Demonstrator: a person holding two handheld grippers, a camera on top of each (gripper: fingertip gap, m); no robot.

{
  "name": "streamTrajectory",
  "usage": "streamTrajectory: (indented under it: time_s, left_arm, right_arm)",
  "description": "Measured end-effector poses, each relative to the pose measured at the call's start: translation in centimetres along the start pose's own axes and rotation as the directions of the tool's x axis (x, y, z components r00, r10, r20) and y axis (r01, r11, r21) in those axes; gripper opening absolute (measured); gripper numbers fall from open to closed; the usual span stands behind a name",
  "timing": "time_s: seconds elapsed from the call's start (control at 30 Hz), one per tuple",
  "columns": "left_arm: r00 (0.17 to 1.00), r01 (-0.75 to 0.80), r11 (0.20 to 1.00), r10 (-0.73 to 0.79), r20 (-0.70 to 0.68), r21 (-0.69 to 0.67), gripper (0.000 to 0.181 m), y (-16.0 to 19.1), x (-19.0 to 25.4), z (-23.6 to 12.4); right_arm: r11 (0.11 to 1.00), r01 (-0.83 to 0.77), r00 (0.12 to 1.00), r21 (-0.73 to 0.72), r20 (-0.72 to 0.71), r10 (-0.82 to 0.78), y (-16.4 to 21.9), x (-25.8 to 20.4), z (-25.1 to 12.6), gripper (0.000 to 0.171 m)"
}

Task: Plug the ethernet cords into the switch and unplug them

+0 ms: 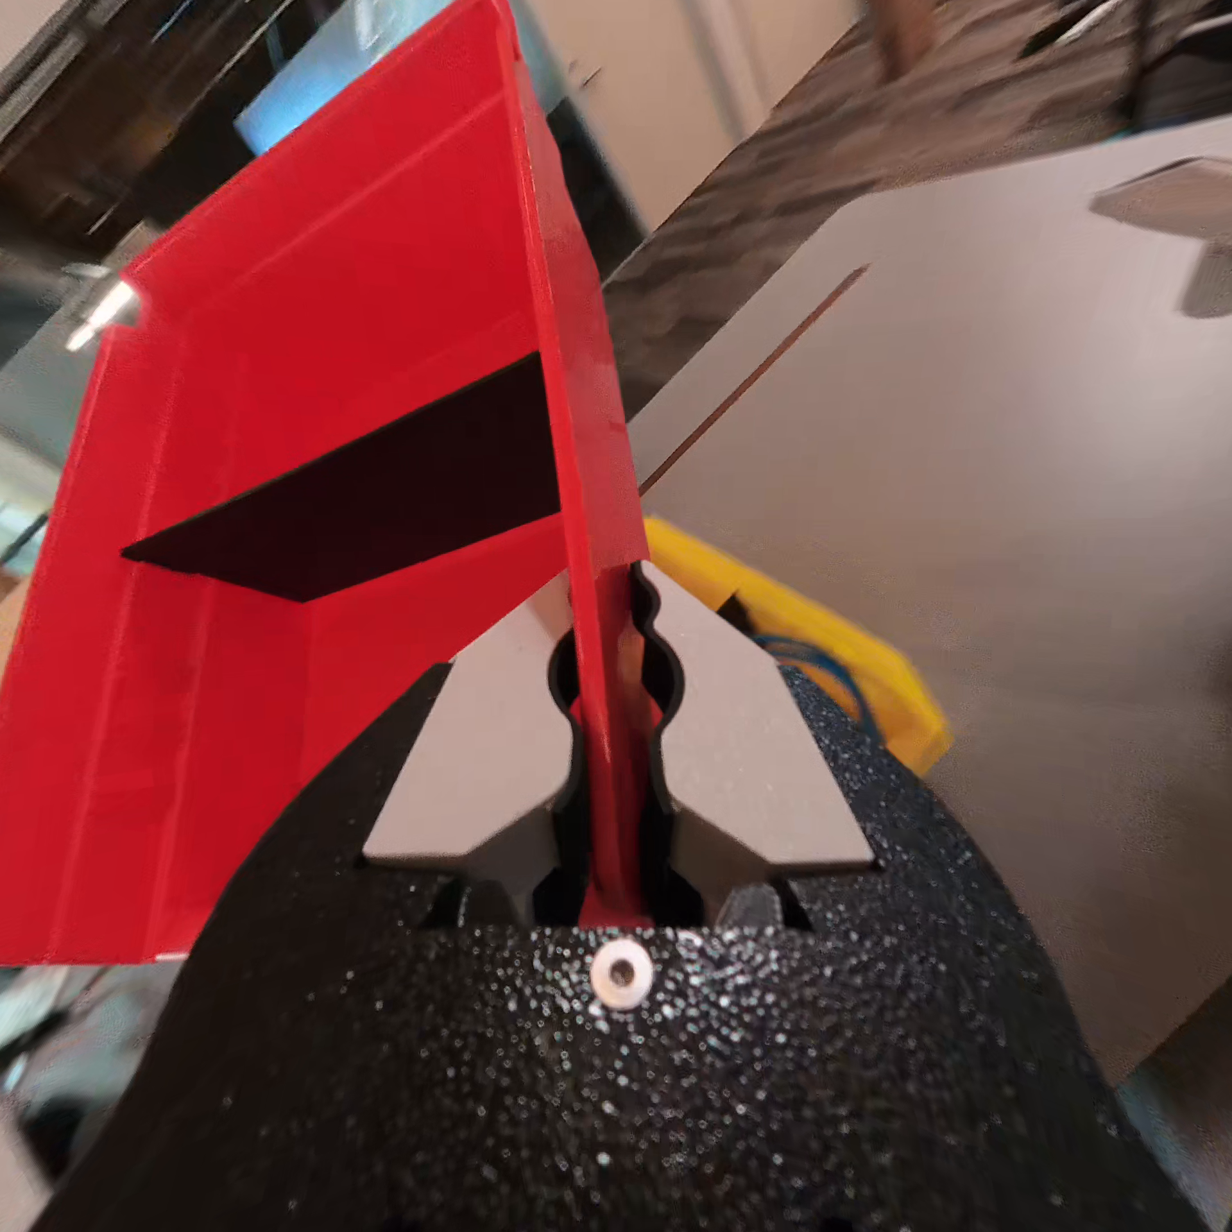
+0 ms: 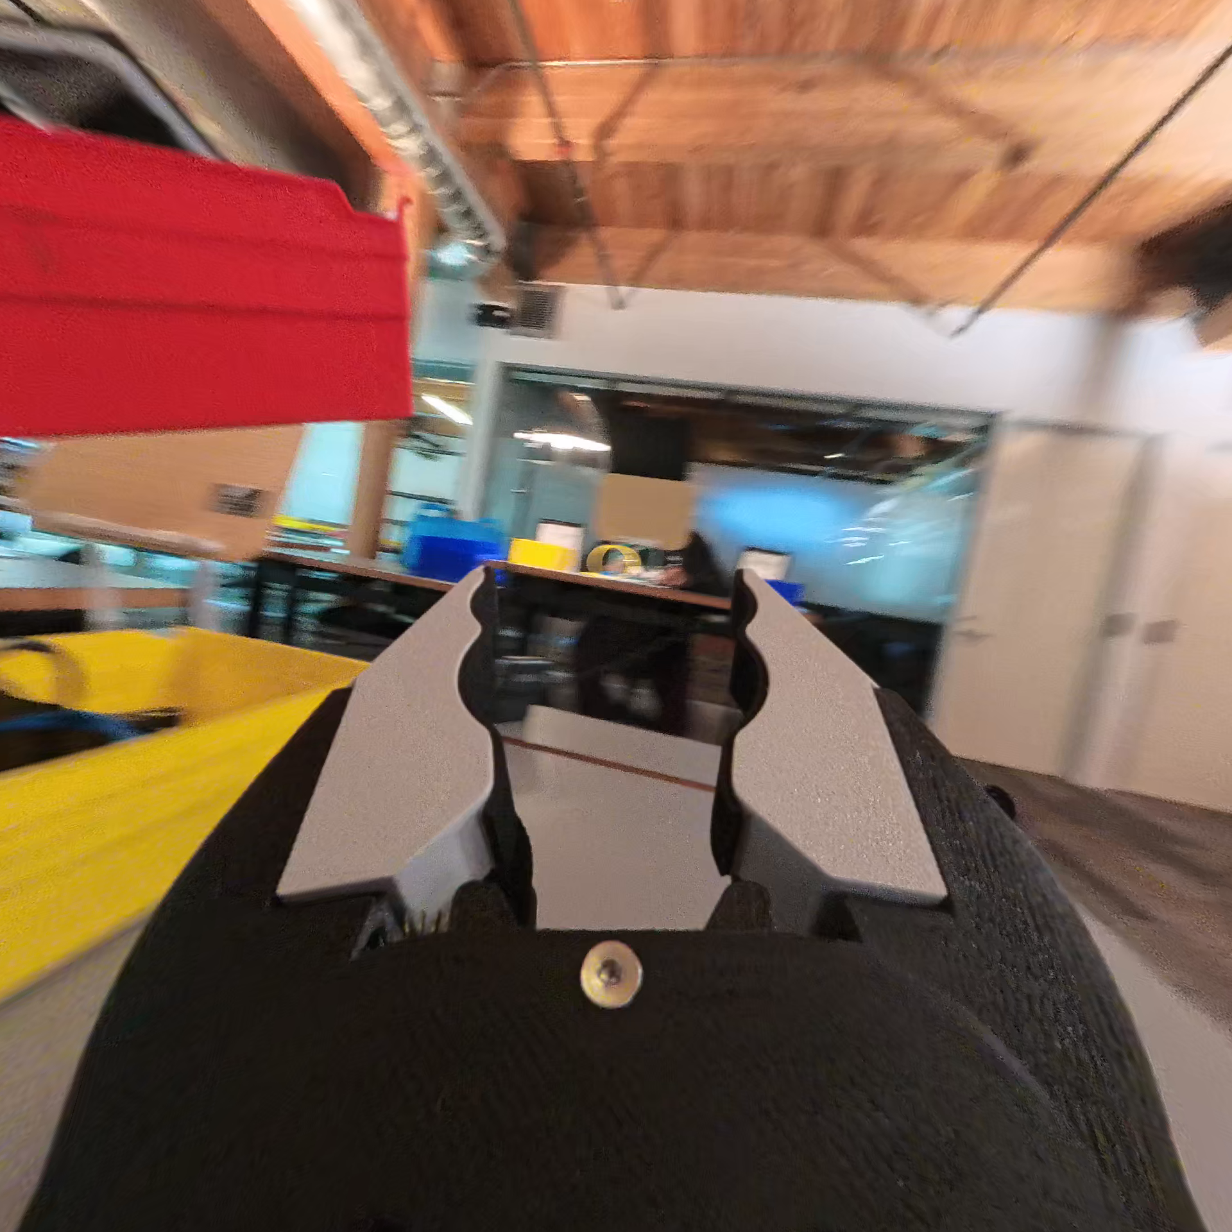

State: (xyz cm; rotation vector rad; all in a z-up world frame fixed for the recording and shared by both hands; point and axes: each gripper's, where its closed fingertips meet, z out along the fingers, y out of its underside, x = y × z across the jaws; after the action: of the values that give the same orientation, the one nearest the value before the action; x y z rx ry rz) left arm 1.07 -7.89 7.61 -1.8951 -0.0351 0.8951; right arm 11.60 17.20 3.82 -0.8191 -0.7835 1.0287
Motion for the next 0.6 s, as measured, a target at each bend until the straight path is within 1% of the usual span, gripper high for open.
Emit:
streamTrajectory:
  time_s: [0.07, 0.13, 0.2, 0.3, 0.37, 0.47, 0.53, 0.6]
  left_arm:
    - [0.994, -0.022, 0.999, 0.027, -0.104, 0.050, 0.008, -2.9, 2.8, 1.9]
    - [0.977, -0.037, 0.995, 0.056, -0.208, 0.092, 0.008, -5.6, 6.0, 3.9]
    - [0.950, -0.043, 0.992, 0.077, -0.304, 0.115, 0.008, -8.2, 9.5, 6.2]
    - [0.897, -0.052, 0.991, 0.100, -0.431, 0.122, 0.008, -11.2, 15.2, 10.2]
    - [0.857, -0.069, 0.992, 0.115, -0.502, 0.109, 0.008, -11.9, 19.0, 12.6]
    - [0.805, -0.100, 0.992, 0.126, -0.580, 0.076, 0.008, -11.7, 24.1, 15.3]
    - [0.778, -0.133, 0.990, 0.132, -0.615, 0.045, 0.008, -10.8, 27.0, 17.3]
    - [0.747, -0.200, 0.980, 0.161, -0.645, 0.014, 0.008, -9.4, 29.4, 19.0]
  right_arm:
    - [0.994, 0.102, 0.985, -0.036, -0.134, -0.106, 0.5, 5.0, -1.3, 0.067]
    - [0.989, 0.138, 0.952, -0.060, -0.267, -0.149, 0.9, 9.6, -3.1, 0.067]
    - [0.994, 0.105, 0.915, -0.025, -0.389, -0.107, 0.8, 13.7, -5.1, 0.068]
    - [0.993, 0.009, 0.854, 0.114, -0.518, 0.052, 0.1, 18.3, -8.3, 0.074]
    - [0.985, -0.044, 0.826, 0.168, -0.548, 0.131, 0.2, 20.2, -9.8, 0.075]
    - [0.968, -0.129, 0.797, 0.213, -0.559, 0.230, 0.9, 21.7, -10.8, 0.076]
    - [0.965, -0.148, 0.790, 0.215, -0.562, 0.246, 1.1, 21.9, -10.8, 0.078]
    - [0.970, -0.130, 0.791, 0.206, -0.568, 0.227, 1.0, 21.7, -10.7, 0.078]
